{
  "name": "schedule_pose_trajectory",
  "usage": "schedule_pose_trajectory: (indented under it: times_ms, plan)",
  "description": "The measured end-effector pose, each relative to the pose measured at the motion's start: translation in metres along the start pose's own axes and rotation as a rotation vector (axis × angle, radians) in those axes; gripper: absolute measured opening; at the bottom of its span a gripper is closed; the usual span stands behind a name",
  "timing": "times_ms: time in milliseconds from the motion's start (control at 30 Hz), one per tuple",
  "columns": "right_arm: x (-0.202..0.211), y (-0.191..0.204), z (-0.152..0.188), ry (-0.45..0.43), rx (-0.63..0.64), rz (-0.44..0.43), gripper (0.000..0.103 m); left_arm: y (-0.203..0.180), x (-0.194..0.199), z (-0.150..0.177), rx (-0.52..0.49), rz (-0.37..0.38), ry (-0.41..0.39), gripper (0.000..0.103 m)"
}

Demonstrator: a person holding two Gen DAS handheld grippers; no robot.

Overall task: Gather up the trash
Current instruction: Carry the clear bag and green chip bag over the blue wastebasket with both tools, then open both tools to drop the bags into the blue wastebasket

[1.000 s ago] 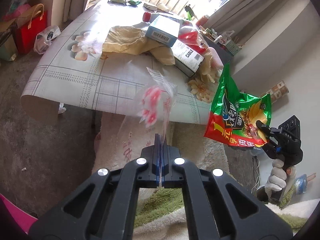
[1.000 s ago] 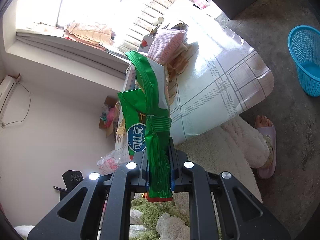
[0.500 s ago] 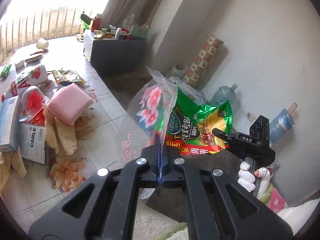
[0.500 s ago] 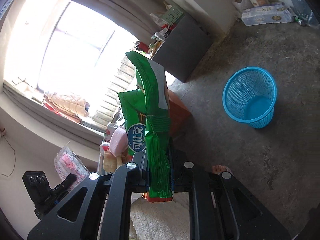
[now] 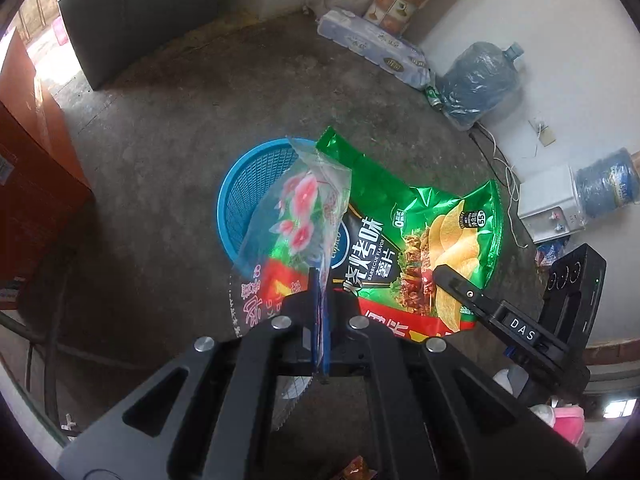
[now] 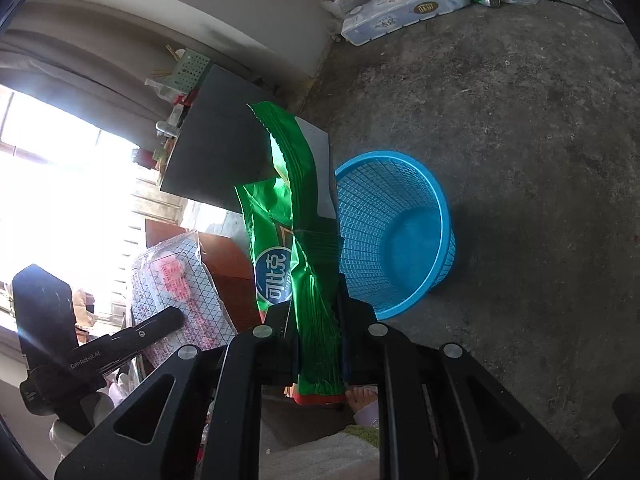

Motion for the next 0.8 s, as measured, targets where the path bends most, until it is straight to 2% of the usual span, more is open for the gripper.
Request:
schedule_pose_trajectory:
  times_ms: [100, 133, 167, 200, 233, 333, 500, 667, 800]
  plan:
    - [-0.039, -0.009, -0.015, -0.002, 0.01, 0.076, 0.017, 0.014, -0.039, -0.021, 0.037, -0.008, 0.026, 0.003]
    - [-0.052, -0.012, -0.018, 0.0, 0.027, 0.107, 0.021, 0.011, -0.052, -0.026, 0.042, -0.007, 0.04, 0.014]
    - [-0.065, -0.017, -0.021, 0.001, 0.036, 0.14, 0.033, 0.016, -0.064, -0.031, 0.054, -0.013, 0.051, 0.023]
    - [-0.076, -0.022, -0.023, 0.007, 0.043, 0.162, 0.04, 0.018, -0.075, -0.037, 0.074, -0.023, 0.047, 0.035]
    - [-0.089, -0.027, -0.024, 0.022, 0.048, 0.172, 0.053, 0.02, -0.082, -0.04, 0.092, -0.028, 0.041, 0.039]
    - [-0.106, -0.048, -0.024, 0.05, 0.034, 0.228, 0.054, 0.02, -0.103, -0.044, 0.132, -0.016, 0.066, 0.046]
    - [-0.09, -0.062, -0.022, 0.016, 0.017, 0.221, 0.054, 0.012, -0.097, -0.04, 0.124, -0.006, 0.048, 0.051]
    - [-0.059, -0.07, -0.018, -0.021, 0.021, 0.228, 0.054, 0.001, -0.066, -0.039, 0.103, -0.013, -0.005, 0.053]
    - [-0.025, -0.062, -0.01, -0.055, 0.058, 0.22, 0.054, -0.01, -0.028, -0.03, 0.063, -0.028, -0.065, 0.056]
Point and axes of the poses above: each gripper's, at about its wrist camera, not at the fingertips, and x roughly against the way its jaws point, y to its left, z to its underside, the point moved 7 cm from there along -x, roughly the way its jaws point, and after that the axes turned 2 degrees about -z, right-handed, at the moved point
